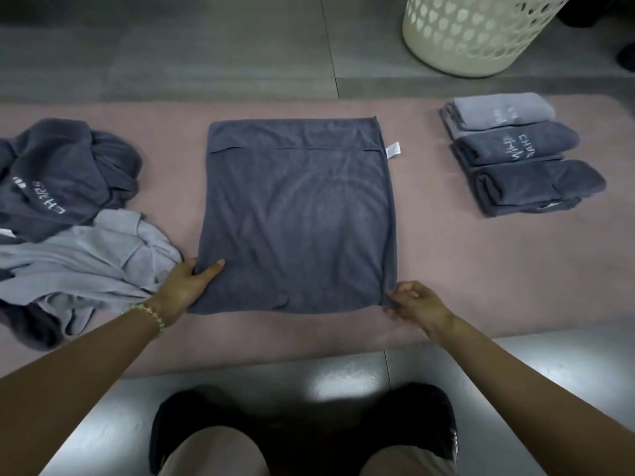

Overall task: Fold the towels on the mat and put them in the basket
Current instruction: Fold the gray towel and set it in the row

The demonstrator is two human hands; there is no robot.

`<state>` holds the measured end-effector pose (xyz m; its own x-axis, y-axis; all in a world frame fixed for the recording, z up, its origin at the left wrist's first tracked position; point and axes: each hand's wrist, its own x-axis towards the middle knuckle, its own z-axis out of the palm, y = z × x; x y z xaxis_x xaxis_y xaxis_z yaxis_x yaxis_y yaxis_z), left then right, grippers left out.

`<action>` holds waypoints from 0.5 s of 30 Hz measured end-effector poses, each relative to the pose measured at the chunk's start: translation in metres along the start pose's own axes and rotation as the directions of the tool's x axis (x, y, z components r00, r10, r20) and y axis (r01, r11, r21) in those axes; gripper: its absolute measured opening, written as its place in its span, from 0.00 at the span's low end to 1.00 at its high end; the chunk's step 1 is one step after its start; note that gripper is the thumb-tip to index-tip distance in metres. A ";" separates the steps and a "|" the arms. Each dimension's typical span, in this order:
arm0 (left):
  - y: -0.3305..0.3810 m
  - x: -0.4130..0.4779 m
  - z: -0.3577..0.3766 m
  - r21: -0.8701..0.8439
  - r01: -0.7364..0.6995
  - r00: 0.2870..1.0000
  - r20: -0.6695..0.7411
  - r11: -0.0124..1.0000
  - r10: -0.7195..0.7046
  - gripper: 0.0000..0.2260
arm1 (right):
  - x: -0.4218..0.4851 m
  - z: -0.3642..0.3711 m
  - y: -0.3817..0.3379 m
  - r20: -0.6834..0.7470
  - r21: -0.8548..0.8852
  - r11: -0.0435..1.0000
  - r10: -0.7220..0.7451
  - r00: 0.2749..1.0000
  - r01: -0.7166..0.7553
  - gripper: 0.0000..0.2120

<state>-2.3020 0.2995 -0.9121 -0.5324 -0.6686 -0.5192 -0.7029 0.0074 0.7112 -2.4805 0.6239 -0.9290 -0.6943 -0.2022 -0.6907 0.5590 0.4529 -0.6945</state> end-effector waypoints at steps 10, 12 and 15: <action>-0.002 -0.009 0.002 -0.058 0.057 0.993 -0.097 0.997 -0.063 0.19 | -0.007 0.004 0.017 -0.104 -0.021 0.993 -0.121 0.987 0.119 0.14; -0.004 -0.008 0.003 -0.071 0.073 0.991 -0.109 0.995 -0.081 0.20 | -0.008 0.002 0.020 -0.110 -0.021 0.990 -0.143 0.984 0.141 0.13; -0.003 -0.007 0.006 -0.079 0.081 0.989 -0.120 0.994 -0.090 0.21 | -0.009 0.006 0.022 -0.083 -0.032 0.988 -0.155 0.984 0.153 0.11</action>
<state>-2.2987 0.3088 -0.9131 -0.4068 -0.7509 -0.5202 -0.7042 -0.1049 0.7022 -2.4591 0.6311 -0.9390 -0.8076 -0.1975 -0.5557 0.4316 0.4441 -0.7852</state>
